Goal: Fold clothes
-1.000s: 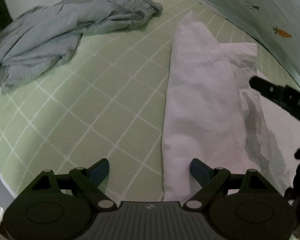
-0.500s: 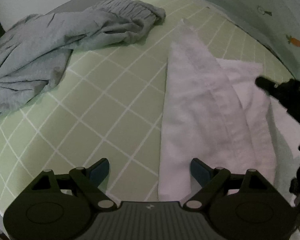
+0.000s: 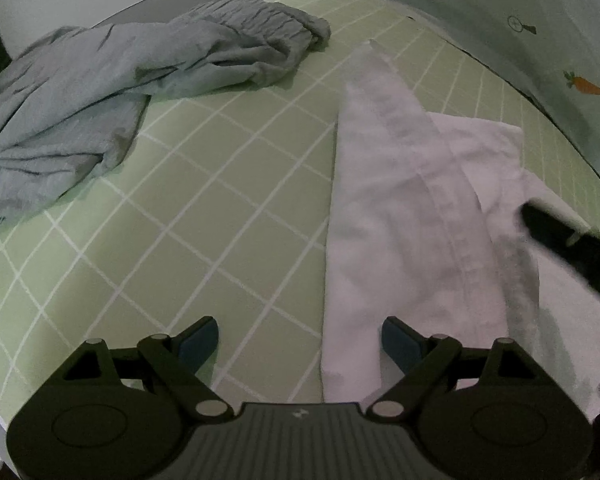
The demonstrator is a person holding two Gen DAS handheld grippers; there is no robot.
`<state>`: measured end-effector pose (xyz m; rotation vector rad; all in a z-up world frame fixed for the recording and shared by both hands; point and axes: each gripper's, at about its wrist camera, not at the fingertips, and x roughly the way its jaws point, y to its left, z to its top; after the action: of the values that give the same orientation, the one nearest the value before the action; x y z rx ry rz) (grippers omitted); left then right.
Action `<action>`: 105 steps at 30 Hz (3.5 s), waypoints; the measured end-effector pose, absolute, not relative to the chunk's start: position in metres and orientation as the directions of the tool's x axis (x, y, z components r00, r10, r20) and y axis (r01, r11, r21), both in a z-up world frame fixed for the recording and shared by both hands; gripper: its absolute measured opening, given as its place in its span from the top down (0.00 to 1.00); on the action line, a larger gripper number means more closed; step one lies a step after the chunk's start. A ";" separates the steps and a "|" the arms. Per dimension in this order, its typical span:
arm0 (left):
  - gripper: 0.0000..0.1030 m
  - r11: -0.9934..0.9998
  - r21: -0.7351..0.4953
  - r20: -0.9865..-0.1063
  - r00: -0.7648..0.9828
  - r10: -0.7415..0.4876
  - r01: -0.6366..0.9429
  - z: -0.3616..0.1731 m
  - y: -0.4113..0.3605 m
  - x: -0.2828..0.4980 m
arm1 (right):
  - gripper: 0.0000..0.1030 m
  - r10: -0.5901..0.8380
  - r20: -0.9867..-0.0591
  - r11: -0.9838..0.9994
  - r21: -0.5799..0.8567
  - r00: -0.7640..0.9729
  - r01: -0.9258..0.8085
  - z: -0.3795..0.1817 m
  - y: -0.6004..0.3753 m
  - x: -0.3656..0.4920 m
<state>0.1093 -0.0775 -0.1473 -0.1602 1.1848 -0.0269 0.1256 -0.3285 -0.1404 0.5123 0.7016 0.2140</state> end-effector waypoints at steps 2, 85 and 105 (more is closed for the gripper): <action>0.13 0.987 -0.144 -0.920 0.377 -0.108 -0.068 -0.147 -0.075 0.105 | 0.61 0.379 -0.591 0.862 0.505 0.712 -0.039 -0.149 -0.318 0.128; 0.03 0.975 -0.124 -0.943 0.284 -0.175 0.186 -0.154 -0.186 0.038 | 0.15 -0.105 -0.771 0.946 0.118 0.628 0.301 -0.158 -0.407 -0.025; 0.02 0.944 -0.127 -0.867 0.428 -0.255 0.305 -0.107 -0.240 -0.001 | 0.01 -0.213 -0.680 0.893 0.156 0.702 0.422 -0.120 -0.460 -0.142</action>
<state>-0.0007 -0.2402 -0.1069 0.0517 1.0726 -0.3502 -0.1417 -0.4597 -0.1204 0.3135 0.7103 -0.3599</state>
